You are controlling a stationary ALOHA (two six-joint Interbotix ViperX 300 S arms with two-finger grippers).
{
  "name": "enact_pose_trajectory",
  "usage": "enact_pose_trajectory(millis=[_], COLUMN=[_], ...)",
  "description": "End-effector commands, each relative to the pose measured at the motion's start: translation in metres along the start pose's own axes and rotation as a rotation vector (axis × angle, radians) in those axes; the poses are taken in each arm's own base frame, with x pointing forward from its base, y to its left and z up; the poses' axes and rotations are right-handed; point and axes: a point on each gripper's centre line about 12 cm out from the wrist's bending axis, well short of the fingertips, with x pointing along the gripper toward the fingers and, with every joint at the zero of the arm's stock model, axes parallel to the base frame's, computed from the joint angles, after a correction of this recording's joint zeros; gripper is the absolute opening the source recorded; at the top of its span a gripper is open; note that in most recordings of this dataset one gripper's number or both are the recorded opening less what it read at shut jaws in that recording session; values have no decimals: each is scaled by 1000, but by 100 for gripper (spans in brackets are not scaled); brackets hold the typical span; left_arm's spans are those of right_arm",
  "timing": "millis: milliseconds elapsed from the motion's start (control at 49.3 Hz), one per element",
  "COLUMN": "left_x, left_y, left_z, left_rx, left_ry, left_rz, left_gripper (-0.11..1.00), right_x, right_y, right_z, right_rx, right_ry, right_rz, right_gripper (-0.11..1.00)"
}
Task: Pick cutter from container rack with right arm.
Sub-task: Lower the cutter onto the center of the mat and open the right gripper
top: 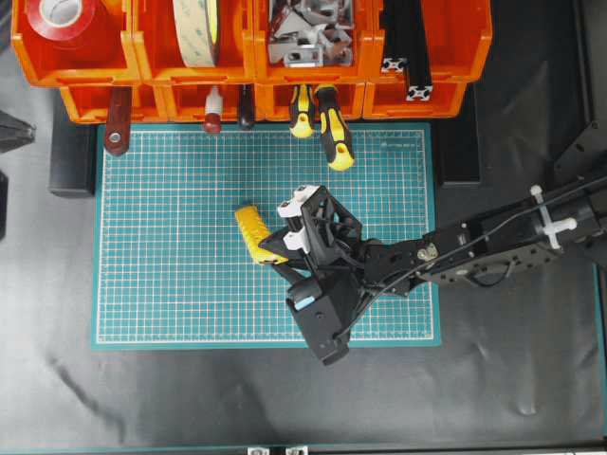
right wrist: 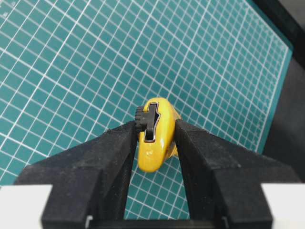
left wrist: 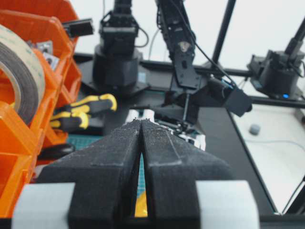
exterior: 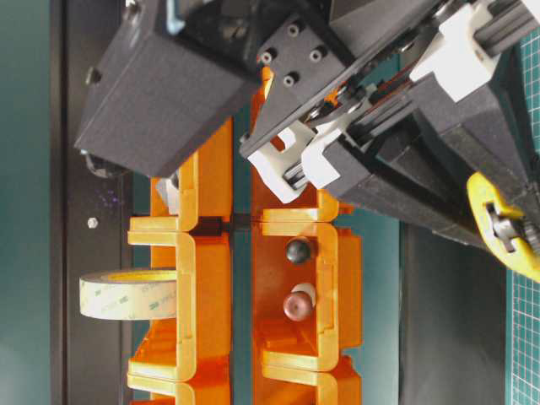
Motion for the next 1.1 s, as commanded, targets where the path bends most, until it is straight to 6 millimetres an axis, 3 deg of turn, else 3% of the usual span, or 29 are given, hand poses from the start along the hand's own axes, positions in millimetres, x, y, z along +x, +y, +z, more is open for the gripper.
enact_pose_trajectory(millis=[0, 142, 324, 446, 608, 831, 1075], left_x=[0, 0, -3, -3, -3, -3, -5], left_y=[0, 1, 2, 2, 2, 2, 2], left_z=[9, 8, 9, 9, 8, 8, 8], left_rx=[2, 2, 2, 2, 2, 0, 0], left_ry=[-22, -6, -11, -12, -10, -10, 4], left_rz=[2, 12, 17, 18, 18, 18, 19], left_gripper=[1, 1, 1, 1, 1, 1, 1], right_x=[-2, 0, 3, 2, -2, -13, -45], right_y=[0, 9, 21, 26, 33, 49, 33], right_z=[3, -5, -17, -26, -31, -17, -9], right_rx=[24, 39, 105, 141, 190, 247, 337], right_ry=[-25, -12, 31, 62, 76, 33, 29], right_rz=[19, 53, 93, 108, 136, 192, 147], right_gripper=[27, 30, 63, 74, 76, 76, 76])
